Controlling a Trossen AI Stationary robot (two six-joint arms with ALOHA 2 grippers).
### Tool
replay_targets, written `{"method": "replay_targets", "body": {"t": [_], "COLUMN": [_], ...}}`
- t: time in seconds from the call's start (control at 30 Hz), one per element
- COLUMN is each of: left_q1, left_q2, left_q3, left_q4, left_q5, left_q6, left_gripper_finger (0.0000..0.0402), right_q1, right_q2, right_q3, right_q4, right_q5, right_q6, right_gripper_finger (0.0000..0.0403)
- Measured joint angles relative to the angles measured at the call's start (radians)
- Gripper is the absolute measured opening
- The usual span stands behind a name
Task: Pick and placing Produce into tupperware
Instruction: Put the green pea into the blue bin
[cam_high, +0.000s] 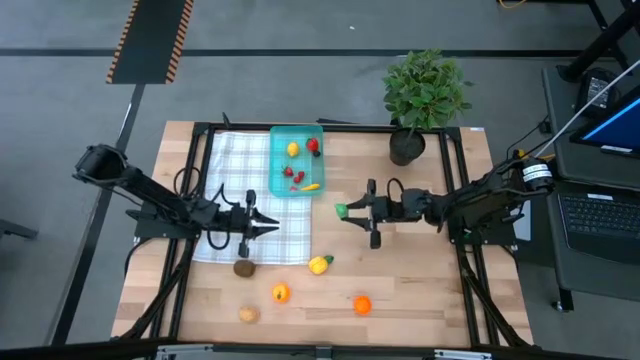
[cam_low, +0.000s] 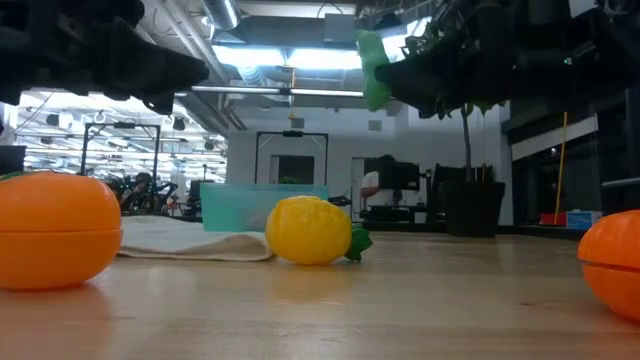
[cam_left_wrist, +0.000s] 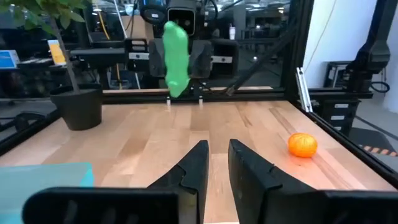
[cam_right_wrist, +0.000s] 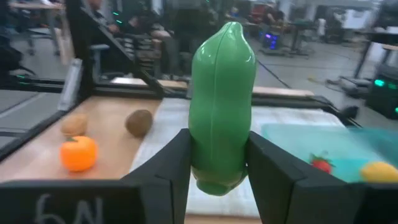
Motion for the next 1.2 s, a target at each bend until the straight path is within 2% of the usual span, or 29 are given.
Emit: {"method": "replay_targets", "body": {"t": [0.27, 0.53, 0.6, 0.77, 0.83, 1.0, 1.2], "left_q1": [0.064, 0.095, 0.107, 0.142, 0.155, 0.175, 0.177], "left_q2": [0.0, 0.0, 0.0, 0.0, 0.0, 0.0, 0.0], "left_q3": [-0.001, -0.001, -0.001, -0.001, -0.001, -0.002, -0.002], "left_q4": [0.002, 0.002, 0.002, -0.003, -0.014, -0.021, -0.021], "left_q5": [0.018, 0.013, -0.028, -0.292, -0.359, -0.371, -0.371], "left_q6": [0.002, 0.039, 0.059, 0.012, 0.0, 0.0, 0.0], "left_gripper_finger": [0.0044, 0.0033, 0.0029, 0.0016, 0.0011, 0.0001, 0.0014], "right_q1": [0.0, 0.0, 0.0, -0.011, -0.027, -0.074, -0.113], "right_q2": [0.002, 0.002, 0.002, 0.002, 0.002, 0.015, 0.124], "right_q3": [0.0, 0.0, 0.0, 0.009, 0.022, 0.079, 0.185], "right_q4": [0.005, 0.005, 0.005, 0.004, -0.008, -0.13, -0.158], "right_q5": [0.008, 0.2, 0.232, 0.301, 0.303, 0.304, 0.297], "right_q6": [-0.002, -0.001, -0.001, 0.002, 0.021, 0.077, 0.075], "right_gripper_finger": [0.0135, 0.0135, 0.0135, 0.0135, 0.0135, 0.0135, 0.0135]}}
